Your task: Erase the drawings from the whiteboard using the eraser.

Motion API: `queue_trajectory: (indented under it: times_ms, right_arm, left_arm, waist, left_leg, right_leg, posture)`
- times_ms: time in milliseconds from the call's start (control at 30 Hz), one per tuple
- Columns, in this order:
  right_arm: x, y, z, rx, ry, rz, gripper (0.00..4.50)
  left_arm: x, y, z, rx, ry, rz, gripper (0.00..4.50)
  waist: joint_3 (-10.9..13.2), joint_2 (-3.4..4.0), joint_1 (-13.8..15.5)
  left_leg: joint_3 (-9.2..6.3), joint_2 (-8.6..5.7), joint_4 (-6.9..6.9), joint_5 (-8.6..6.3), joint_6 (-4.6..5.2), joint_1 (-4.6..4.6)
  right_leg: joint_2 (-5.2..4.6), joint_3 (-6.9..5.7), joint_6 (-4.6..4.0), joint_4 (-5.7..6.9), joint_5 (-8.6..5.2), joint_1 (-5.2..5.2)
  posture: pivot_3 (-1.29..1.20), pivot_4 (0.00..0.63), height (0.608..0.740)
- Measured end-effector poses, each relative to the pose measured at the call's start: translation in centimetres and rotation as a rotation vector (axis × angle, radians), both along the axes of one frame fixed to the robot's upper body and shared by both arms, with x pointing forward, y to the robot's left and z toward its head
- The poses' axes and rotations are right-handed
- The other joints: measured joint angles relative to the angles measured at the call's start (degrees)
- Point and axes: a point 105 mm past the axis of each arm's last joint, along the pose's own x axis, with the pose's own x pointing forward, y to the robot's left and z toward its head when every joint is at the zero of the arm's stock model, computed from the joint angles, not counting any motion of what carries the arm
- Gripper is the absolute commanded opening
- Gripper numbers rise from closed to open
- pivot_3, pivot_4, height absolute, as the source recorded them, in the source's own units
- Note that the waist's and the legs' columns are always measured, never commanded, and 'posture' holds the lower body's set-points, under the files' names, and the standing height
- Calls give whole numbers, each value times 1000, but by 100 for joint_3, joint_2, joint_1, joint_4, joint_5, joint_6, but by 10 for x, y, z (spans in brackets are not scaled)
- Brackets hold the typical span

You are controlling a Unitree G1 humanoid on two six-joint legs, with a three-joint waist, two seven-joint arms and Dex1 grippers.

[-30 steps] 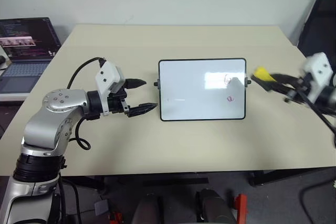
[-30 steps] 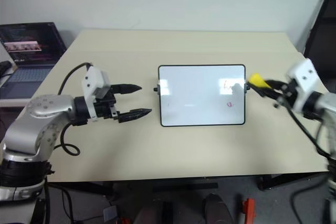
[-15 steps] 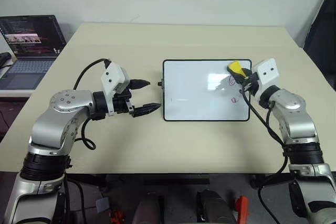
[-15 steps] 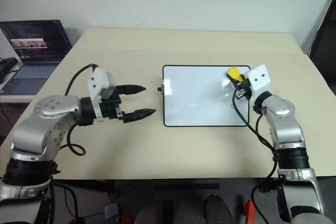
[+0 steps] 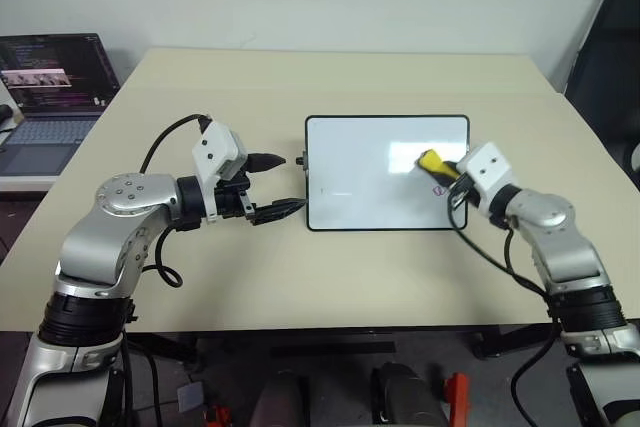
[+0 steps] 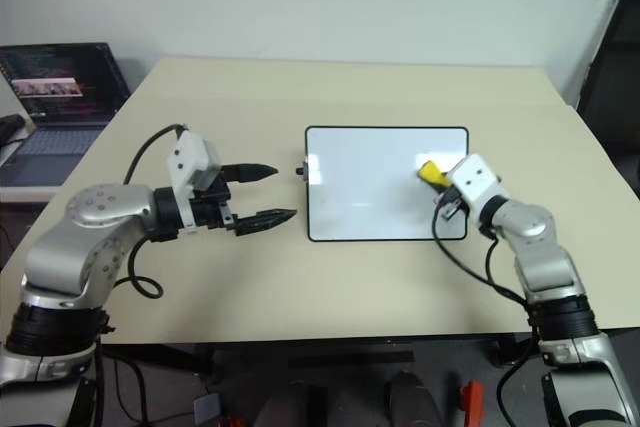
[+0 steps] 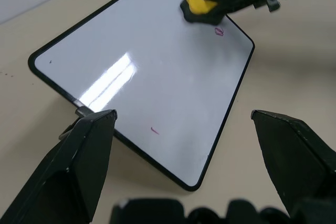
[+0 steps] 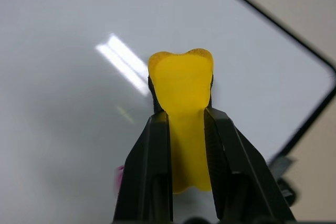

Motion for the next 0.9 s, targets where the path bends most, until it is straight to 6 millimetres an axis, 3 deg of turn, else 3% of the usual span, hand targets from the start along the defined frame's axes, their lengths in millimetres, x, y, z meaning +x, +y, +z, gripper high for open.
queue_trajectory:
  times_ms: [100,233,400,533,733,800,900]
  right_arm:
    - [6,-1,3,1,-21,-34,514]
    - [26,-22,26,1,-114,-181,478]
    - [36,-36,43,19,-184,-287,441]
    - [29,-28,36,13,-165,-230,438]
    - [4,8,7,10,-22,-22,409]
    - [4,5,9,37,-12,-33,407]
    - [4,-18,29,91,-33,-87,396]
  left_arm:
    - [0,0,0,0,0,0,4500]
    - [0,0,0,-2,-2,-1,4500]
    - [0,-1,0,-4,-2,-2,4500]
    - [1,-1,1,-4,-4,-2,4500]
    - [1,-3,1,-1,-4,-7,4500]
    - [1,-3,0,-2,-4,-8,4500]
    - [2,-3,0,-3,-3,-8,4500]
  waist:
    - [0,0,-9]
    - [0,0,7]
    - [0,0,12]
    - [0,0,16]
    - [4,6,-14]
    - [5,7,4]
    - [17,22,31]
  left_leg:
    - [-1,0,2,8,8,1]
    - [3,-2,5,22,16,-1]
    - [2,-1,0,22,17,-11]
    - [3,-1,-3,21,17,-15]
    - [3,4,-5,21,17,-13]
    - [2,4,-4,21,17,-15]
    - [3,1,-5,21,17,-22]
  right_leg:
    - [4,1,6,0,8,0]
    - [4,8,23,-6,19,-1]
    - [4,6,-2,-10,31,-8]
    - [3,5,-1,-17,31,-9]
    - [9,6,-3,-11,30,-14]
    - [9,5,-3,-11,30,-14]
    - [5,4,-3,-17,30,-17]
  posture:
    - [0,150,740]
    - [0,150,740]
    - [0,150,740]
    - [0,150,740]
    - [0,150,740]
    - [0,150,740]
    - [0,150,740]
